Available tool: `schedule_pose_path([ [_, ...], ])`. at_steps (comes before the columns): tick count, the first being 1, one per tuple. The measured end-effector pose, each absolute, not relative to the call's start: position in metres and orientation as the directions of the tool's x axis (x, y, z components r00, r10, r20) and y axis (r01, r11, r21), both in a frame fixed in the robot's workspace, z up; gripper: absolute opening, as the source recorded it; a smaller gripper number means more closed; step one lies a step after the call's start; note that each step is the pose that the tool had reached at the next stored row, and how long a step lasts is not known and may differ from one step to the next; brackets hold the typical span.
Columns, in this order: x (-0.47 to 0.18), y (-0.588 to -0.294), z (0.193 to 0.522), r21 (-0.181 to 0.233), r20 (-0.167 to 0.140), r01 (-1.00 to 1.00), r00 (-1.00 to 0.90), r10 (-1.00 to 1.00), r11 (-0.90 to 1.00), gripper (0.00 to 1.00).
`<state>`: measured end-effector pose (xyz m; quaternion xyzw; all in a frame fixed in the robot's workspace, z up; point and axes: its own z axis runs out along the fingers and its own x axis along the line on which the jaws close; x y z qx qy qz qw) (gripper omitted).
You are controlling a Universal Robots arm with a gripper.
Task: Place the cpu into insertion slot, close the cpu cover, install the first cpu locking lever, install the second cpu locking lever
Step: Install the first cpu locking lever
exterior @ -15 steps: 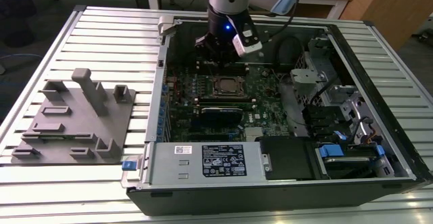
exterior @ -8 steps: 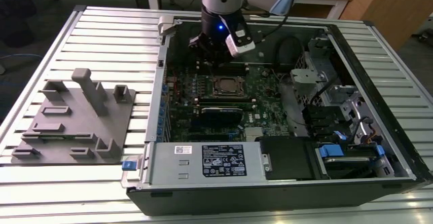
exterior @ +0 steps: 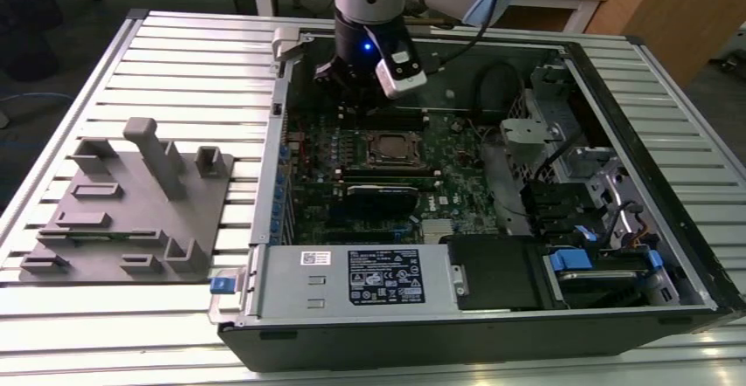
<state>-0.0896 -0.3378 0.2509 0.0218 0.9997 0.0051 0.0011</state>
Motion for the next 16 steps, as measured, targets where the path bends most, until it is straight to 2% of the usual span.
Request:
schedule_pose_path([
  [13, -0.0935, -0.3383, 0.2503, 0.029, -0.001, 0.044, -0.999, 0.044, 0.999, 0.10],
  [16, -0.0953, -0.3384, 0.2495, 0.056, 0.000, 0.043, -0.999, 0.043, 0.997, 0.10],
])
